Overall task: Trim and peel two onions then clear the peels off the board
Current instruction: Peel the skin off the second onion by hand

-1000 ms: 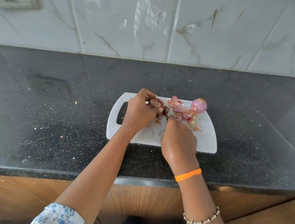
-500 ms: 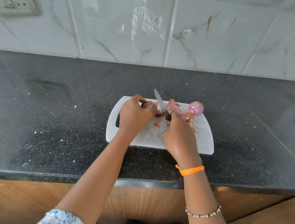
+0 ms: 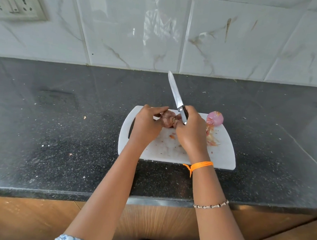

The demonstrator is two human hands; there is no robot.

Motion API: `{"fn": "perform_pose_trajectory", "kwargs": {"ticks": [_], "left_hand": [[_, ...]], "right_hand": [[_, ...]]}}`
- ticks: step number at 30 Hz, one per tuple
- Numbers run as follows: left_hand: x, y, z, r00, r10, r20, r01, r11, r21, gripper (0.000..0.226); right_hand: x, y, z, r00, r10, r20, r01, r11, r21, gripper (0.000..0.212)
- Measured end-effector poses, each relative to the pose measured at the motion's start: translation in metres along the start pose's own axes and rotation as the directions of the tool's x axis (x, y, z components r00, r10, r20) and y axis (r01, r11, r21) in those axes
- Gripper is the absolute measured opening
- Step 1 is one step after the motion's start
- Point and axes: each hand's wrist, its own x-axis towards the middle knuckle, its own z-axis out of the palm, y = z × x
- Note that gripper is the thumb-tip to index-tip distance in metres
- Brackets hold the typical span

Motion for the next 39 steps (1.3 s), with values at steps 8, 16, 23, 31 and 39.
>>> {"fn": "perform_pose_trajectory", "kwargs": {"ticks": [8, 16, 23, 31, 39], "left_hand": [[-0.004, 0.004, 0.007, 0.998, 0.058, -0.027, -0.057, 0.998, 0.030, 0.027], [-0.008, 0.011, 0.006, 0.999, 0.036, -0.008, -0.036, 0.999, -0.013, 0.028], [-0.008, 0.009, 0.008, 1.000, 0.027, -0.008, -0.027, 0.999, -0.041, 0.023], [-0.005, 0.009, 0.012, 0.997, 0.063, -0.034, -0.061, 0.997, 0.048, 0.017], [-0.005, 0.010, 0.012, 0.997, 0.057, -0.048, -0.052, 0.995, 0.082, 0.019]], "right_hand": [[-0.013, 0.008, -0.021, 0.997, 0.066, 0.048, -0.062, 0.995, -0.075, 0.036], [-0.044, 0.005, -0.030, 0.981, -0.017, 0.194, 0.058, 0.976, -0.209, 0.055], [-0.047, -0.005, -0.029, 0.982, -0.009, 0.188, 0.064, 0.956, -0.285, 0.060], [-0.039, -0.016, -0.026, 0.983, 0.013, 0.182, 0.072, 0.890, -0.450, 0.047], [-0.037, -0.019, -0.027, 0.980, 0.038, 0.197, 0.059, 0.885, -0.462, 0.044]]}}
